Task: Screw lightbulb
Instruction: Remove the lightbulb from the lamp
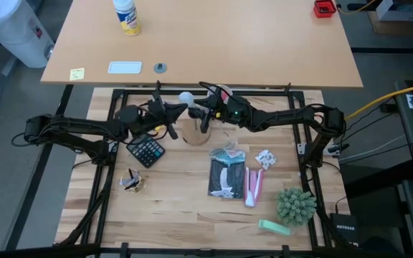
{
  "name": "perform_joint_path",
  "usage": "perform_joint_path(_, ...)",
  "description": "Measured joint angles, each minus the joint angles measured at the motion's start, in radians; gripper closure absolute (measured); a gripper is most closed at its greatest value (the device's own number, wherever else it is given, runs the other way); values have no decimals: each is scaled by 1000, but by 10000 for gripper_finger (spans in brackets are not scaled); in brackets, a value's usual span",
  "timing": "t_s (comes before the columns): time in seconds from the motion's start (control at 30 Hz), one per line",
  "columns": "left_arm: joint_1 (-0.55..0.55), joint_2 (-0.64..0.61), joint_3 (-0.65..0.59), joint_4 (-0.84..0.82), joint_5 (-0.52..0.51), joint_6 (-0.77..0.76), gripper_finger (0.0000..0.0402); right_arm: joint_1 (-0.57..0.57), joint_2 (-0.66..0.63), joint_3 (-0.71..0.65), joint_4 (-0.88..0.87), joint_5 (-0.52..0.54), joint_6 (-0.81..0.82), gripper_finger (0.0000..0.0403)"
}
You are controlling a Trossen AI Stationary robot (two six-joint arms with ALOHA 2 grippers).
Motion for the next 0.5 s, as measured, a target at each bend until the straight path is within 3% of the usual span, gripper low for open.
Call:
perform_joint_path(0.3, 0, -37, 0, -16, 0, 18, 400, 0, -22, 0, 6, 0, -22, 242)
perform_joint_path(0.5, 0, -39, 0, -20, 0, 20, 400, 0, -134, 0, -134, 28, -76, 242)
